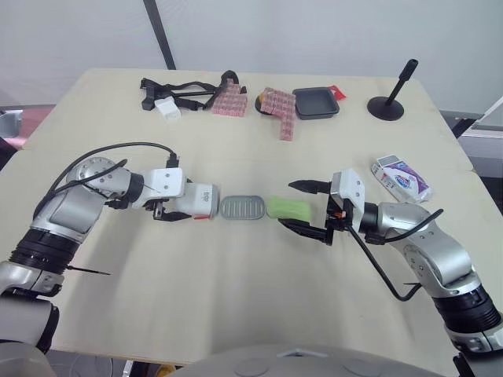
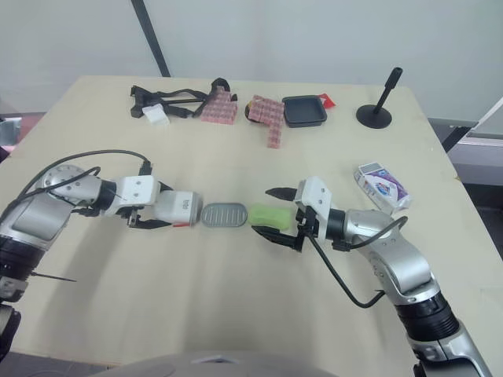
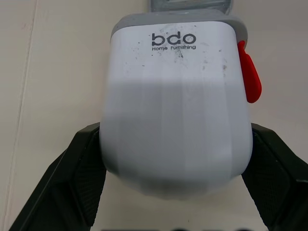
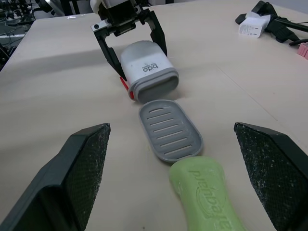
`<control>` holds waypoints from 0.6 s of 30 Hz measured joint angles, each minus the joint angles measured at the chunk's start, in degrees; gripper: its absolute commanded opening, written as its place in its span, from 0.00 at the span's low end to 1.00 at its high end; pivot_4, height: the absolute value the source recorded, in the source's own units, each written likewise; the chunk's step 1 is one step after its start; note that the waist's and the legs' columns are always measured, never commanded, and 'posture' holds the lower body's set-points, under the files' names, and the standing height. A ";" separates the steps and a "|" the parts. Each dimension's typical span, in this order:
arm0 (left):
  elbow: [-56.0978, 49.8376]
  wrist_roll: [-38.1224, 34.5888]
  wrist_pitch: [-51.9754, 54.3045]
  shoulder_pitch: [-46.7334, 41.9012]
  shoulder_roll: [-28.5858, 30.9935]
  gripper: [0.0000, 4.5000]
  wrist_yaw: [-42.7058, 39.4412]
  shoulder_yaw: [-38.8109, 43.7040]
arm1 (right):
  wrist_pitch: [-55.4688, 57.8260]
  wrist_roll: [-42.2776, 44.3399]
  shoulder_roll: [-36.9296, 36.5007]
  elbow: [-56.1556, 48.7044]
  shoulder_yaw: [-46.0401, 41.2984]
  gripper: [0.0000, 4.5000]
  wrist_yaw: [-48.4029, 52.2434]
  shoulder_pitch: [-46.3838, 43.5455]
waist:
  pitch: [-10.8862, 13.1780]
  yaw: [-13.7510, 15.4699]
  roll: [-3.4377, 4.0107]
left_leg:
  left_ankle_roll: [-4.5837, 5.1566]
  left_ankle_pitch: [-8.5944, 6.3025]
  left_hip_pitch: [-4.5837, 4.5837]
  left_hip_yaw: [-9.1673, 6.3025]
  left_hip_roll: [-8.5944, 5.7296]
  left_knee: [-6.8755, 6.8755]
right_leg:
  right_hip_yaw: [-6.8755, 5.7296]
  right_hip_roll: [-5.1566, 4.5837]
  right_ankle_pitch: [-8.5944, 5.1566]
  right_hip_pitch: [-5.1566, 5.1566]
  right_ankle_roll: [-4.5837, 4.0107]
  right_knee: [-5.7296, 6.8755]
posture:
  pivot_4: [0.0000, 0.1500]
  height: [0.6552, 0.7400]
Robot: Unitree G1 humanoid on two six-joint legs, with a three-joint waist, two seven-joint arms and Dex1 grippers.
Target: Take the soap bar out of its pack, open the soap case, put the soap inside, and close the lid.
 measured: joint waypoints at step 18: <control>7.45 -7.85 -6.28 4.95 -1.16 0.76 -4.02 4.76 | -0.16 -0.86 -0.67 0.25 -0.04 0.98 1.37 -0.09 | 0.00 -0.04 0.00 | 0.00 0.00 0.02 0.00 0.01 0.00 | 0.00 -0.01 0.00 0.00 0.00 -0.17 | 1.00 1.00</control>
